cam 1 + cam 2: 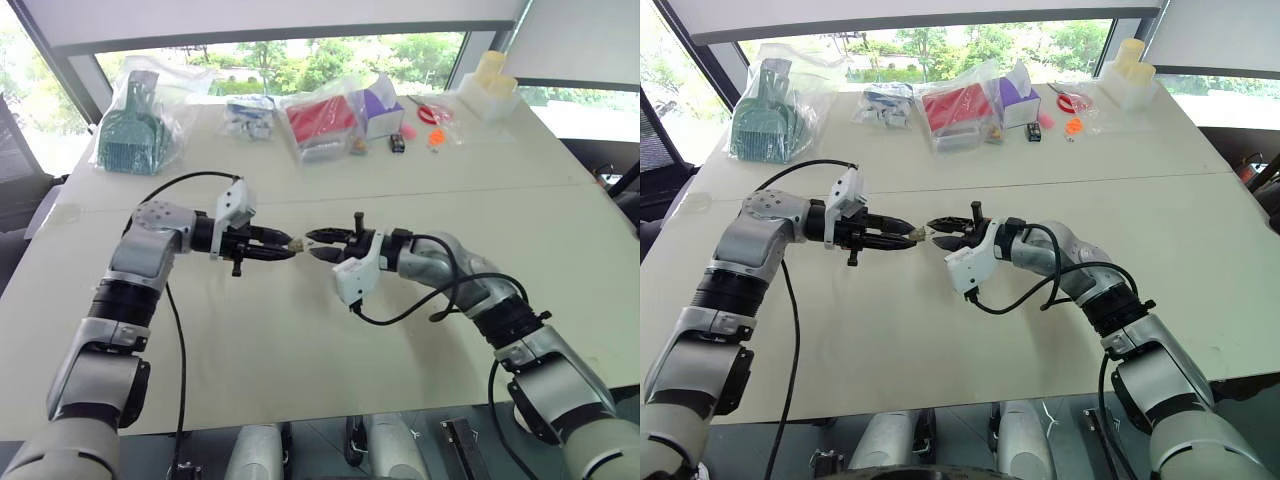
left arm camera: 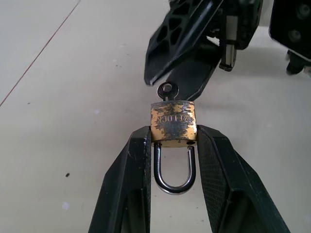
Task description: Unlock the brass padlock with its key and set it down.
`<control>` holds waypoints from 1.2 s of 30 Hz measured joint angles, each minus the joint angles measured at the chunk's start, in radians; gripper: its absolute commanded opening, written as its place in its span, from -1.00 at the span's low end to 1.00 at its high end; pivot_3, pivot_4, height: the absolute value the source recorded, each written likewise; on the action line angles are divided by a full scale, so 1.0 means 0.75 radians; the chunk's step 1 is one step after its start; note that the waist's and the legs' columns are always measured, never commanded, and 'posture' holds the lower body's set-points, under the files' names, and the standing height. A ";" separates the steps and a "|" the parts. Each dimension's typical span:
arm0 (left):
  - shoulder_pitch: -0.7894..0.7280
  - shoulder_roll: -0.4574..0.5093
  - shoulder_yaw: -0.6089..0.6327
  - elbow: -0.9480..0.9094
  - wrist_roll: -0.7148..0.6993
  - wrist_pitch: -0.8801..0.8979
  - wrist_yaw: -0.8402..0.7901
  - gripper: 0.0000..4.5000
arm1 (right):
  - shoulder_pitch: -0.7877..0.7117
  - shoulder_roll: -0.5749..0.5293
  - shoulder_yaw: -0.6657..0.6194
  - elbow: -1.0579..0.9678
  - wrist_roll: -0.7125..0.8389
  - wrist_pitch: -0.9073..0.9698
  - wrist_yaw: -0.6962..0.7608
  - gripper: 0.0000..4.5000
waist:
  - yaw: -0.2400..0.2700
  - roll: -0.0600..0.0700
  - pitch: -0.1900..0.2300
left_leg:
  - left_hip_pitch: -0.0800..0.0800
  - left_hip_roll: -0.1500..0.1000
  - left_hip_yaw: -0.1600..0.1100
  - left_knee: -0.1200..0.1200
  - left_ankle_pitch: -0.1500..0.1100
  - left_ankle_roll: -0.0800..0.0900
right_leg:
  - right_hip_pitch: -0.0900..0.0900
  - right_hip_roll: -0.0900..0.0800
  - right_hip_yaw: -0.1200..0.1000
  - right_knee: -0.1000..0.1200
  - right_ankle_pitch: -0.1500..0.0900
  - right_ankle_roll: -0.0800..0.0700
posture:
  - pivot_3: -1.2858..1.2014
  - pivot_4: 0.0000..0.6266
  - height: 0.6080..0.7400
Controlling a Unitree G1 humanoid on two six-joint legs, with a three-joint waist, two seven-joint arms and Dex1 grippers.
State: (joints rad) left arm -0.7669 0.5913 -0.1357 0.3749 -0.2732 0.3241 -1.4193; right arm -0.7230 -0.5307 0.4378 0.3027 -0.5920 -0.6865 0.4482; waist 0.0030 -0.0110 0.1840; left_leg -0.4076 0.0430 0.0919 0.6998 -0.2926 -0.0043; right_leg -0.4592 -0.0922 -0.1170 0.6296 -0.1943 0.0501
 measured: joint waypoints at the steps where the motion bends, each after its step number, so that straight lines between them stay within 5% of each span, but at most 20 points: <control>1: 0.000 0.000 0.000 -0.001 0.000 0.004 -0.003 -0.65 | 0.000 0.000 0.000 0.000 -0.006 -0.004 -0.013 0.48 | 0.000 0.000 0.000 | 0.000 0.000 0.000 0.000 0.000 0.000 | 0.000 0.000 0.000 0.000 0.000 0.000 | 0.03 -0.52 1.00; 15: 0.000 -0.008 -0.001 -0.052 -0.001 0.033 -0.003 -0.65 | 0.002 0.031 0.007 -0.001 -0.033 -0.038 -0.064 0.48 | -0.001 0.000 0.000 | 0.000 0.000 0.000 0.000 -0.001 0.001 | 0.000 0.000 0.000 0.000 0.000 0.000 | 0.03 -0.52 1.00; 18: 0.000 -0.009 -0.001 -0.059 -0.002 0.047 -0.003 -0.65 | 0.002 0.045 0.011 -0.001 -0.033 -0.041 -0.064 0.11 | 0.000 0.000 0.000 | 0.000 0.000 0.000 0.000 -0.001 0.001 | 0.000 0.000 0.001 0.000 0.000 0.000 | 0.03 -0.52 1.00; 23: 0.000 -0.012 0.000 -0.065 -0.010 0.058 -0.001 -0.65 | 0.002 0.048 0.018 0.001 -0.045 -0.052 -0.060 -0.99 | 0.000 0.000 0.000 | 0.000 0.000 0.000 0.000 -0.001 0.001 | 0.000 0.000 0.001 0.000 0.000 0.000 | 0.03 -0.52 1.00; 34: 0.001 -0.013 -0.001 -0.068 -0.010 0.075 0.007 -0.65 | 0.002 0.048 0.018 0.001 -0.053 -0.051 -0.061 -0.99 | 0.000 0.000 0.000 | 0.000 0.000 0.000 0.000 -0.001 0.001 | 0.000 0.000 0.001 0.000 0.000 0.000 | 0.03 -0.52 1.00; 36: 0.005 -0.013 -0.001 -0.075 -0.009 0.075 0.015 -0.19 | 0.002 0.048 0.018 0.001 -0.054 -0.049 -0.061 -1.00 | 0.000 0.000 0.000 | 0.000 0.000 0.000 0.000 -0.001 0.001 | 0.000 0.000 0.001 0.000 0.000 0.000 | 0.03 -0.52 1.00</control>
State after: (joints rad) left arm -0.7630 0.5812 -0.1364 0.3185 -0.2802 0.3801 -1.4081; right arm -0.7217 -0.4944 0.4511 0.3034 -0.6321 -0.7230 0.4027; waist 0.0027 -0.0110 0.1840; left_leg -0.4075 0.0429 0.0921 0.6998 -0.2931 -0.0034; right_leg -0.4592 -0.0922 -0.1163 0.6297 -0.1943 0.0500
